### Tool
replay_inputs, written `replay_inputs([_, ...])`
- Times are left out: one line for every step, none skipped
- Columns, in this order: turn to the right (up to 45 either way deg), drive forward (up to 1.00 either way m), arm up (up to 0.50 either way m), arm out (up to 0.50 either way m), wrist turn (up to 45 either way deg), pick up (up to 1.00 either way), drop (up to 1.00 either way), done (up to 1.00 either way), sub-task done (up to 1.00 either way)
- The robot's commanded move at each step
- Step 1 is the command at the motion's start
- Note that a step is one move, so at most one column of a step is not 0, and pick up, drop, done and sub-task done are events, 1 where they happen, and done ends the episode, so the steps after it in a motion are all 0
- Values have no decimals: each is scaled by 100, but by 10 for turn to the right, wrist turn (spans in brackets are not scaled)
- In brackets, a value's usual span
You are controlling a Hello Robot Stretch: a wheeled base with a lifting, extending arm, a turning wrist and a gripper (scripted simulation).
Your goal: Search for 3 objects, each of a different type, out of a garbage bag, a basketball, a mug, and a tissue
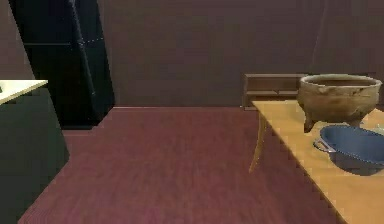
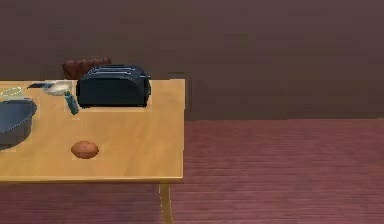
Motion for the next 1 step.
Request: replay_inputs([30, 0, 0, 0, 0, 0, 0, 0, 0])
